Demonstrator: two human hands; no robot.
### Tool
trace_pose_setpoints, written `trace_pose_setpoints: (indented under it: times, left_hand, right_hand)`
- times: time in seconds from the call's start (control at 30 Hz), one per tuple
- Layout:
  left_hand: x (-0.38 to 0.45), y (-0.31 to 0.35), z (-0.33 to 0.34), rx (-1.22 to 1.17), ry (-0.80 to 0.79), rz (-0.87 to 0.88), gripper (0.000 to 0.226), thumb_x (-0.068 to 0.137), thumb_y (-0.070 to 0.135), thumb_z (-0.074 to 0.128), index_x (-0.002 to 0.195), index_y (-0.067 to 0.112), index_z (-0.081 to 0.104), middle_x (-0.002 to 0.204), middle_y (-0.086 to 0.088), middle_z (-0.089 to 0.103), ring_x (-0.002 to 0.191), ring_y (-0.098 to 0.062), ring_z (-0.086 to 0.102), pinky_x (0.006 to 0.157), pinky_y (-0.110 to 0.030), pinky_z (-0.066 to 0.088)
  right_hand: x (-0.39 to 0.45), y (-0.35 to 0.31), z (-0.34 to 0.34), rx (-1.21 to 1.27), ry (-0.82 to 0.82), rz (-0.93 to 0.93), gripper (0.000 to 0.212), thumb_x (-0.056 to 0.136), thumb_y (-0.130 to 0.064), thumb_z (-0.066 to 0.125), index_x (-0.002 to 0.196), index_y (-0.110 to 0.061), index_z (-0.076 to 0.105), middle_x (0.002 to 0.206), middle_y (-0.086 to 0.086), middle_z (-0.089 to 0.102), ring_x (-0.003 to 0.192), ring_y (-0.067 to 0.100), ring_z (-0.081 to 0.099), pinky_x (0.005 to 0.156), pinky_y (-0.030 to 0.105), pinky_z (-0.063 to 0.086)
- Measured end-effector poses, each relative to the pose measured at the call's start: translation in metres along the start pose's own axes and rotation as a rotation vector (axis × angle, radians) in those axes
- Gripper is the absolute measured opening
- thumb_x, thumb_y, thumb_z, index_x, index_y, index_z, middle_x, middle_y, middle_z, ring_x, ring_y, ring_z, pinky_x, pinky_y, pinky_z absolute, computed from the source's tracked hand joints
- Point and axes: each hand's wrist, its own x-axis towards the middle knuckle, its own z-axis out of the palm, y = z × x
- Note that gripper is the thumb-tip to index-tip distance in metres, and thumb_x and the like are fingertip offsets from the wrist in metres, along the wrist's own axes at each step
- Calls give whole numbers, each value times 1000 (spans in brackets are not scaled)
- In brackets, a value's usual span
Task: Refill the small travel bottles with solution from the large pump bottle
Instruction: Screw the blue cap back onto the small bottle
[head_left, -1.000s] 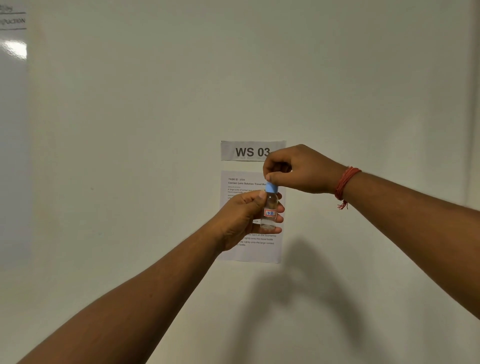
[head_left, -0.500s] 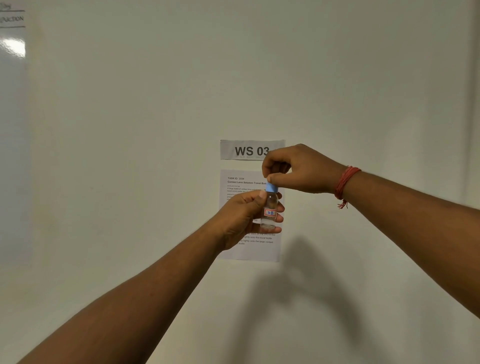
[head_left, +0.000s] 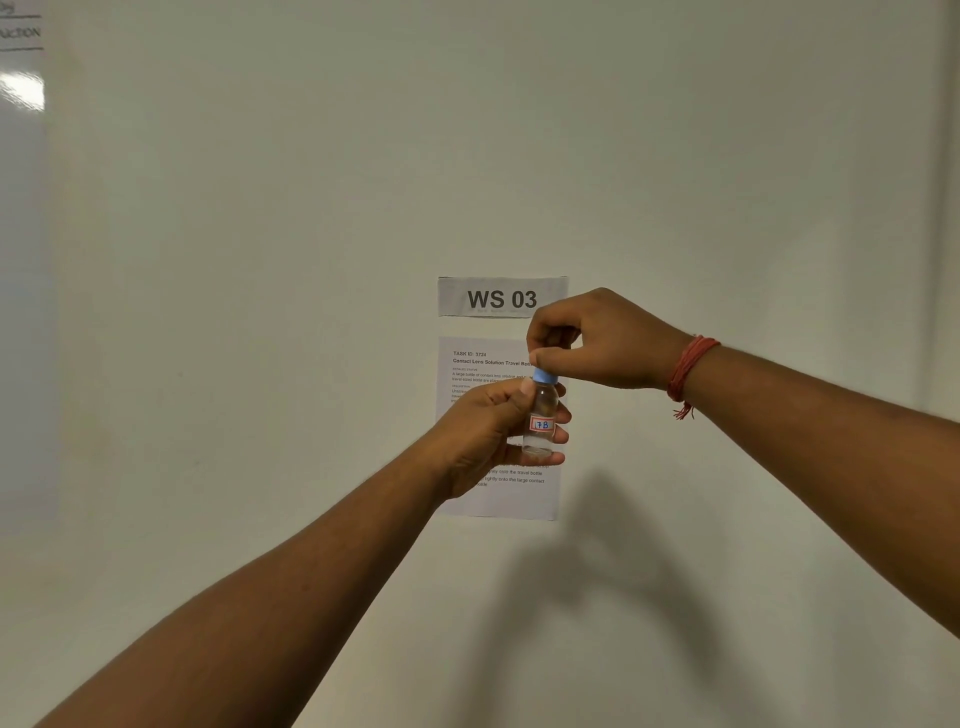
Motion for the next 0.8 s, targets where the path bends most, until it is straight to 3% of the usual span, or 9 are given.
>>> trace_pose_setpoints:
  times: [0.5, 0.8]
  left_hand:
    - [0, -4, 4, 40, 21, -13, 34, 105, 35, 45, 114, 12, 69, 97, -3, 77, 91, -23, 75, 87, -48, 62]
    - [2, -6, 7, 31, 23, -20, 33, 105, 35, 45, 114, 13, 69, 97, -4, 78, 90, -23, 75, 80, -42, 64]
  right_hand:
    - [-4, 5, 9, 43, 54, 8, 9, 83, -14, 60, 83, -18, 68, 82, -7, 68, 79, 11, 64, 75, 38, 57]
    - [-5, 4, 9, 74, 29, 11, 22, 72, -23, 50, 85, -19, 68, 83, -6, 67, 81, 15, 63, 77, 40, 57]
